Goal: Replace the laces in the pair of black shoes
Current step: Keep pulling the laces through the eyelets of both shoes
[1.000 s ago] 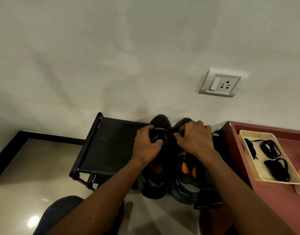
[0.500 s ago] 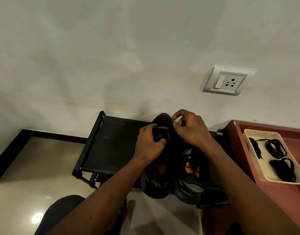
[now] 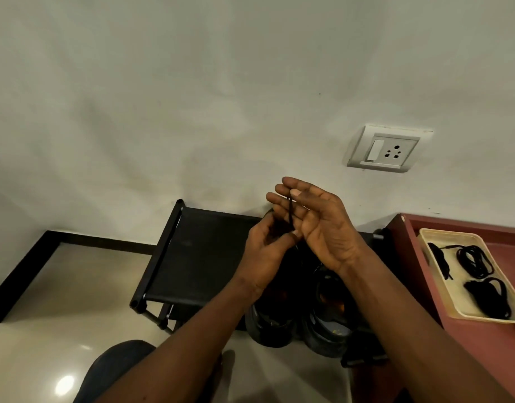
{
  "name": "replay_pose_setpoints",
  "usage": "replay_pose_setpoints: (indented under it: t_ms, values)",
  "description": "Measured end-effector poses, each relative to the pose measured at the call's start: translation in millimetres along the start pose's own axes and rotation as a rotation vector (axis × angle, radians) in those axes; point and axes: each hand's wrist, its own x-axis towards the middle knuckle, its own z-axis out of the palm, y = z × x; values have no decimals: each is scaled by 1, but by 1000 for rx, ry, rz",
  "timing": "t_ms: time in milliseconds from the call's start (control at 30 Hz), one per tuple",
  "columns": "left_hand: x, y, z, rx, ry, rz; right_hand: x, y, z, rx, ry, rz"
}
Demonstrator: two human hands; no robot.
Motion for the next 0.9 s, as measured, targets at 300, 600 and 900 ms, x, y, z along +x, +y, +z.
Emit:
replay_pose_setpoints:
  t_ms: [300, 600, 900]
  values:
    - [14, 13, -38, -269, 109, -197, 8, -6, -23, -72, 213, -85]
    - [31, 2, -85, -132, 553, -135, 19, -4, -62, -367, 547, 31]
    - [24, -7, -55, 367, 204, 140, 11, 20, -38, -1194, 1, -187]
